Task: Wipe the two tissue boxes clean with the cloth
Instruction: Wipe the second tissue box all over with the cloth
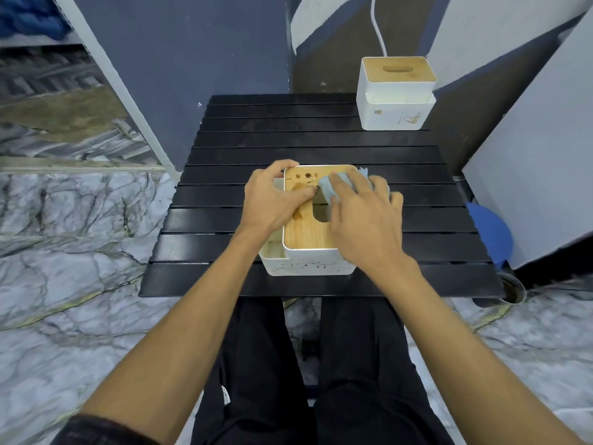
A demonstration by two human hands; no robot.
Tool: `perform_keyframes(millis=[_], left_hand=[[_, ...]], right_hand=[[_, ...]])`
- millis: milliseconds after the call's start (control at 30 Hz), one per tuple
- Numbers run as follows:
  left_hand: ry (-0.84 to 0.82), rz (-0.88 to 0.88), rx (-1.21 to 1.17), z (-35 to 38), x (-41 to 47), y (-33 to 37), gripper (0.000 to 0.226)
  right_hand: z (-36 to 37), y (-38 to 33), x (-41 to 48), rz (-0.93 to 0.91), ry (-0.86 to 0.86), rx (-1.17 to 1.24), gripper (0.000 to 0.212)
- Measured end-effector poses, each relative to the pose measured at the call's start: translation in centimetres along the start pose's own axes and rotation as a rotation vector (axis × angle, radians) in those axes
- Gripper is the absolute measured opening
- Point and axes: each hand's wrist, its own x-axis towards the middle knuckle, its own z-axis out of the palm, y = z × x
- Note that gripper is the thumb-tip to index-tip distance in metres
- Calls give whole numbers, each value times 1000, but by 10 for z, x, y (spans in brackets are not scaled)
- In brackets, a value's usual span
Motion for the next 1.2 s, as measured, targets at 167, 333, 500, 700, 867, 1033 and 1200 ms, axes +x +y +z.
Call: perform_keyframes(millis=[167,333,500,700,867,1033,1200], left_hand=[[0,-9,1,1,0,0,51],[20,-11,1,1,3,0,49],[-6,-9,-2,1,-1,0,49],[-23,-3,11,-2,-2,1,49],[-33,-3,12,-3,-1,2,47],[-57,-7,2,-5,-2,2,45],[-103,16,13,-6,-2,4,45]], right_hand=[[3,-2,36,7,-71,1,45],[-3,0,-10,-19,-6,3,39],[-4,-1,-27,-6,28,-15,38],[-1,-3,28,12,-99,-29,47],[-6,2,-9,-11,-39,-15,41],[-7,0,-22,-6,-16,-11,39],[-5,6,18,-22,-79,-64,45]])
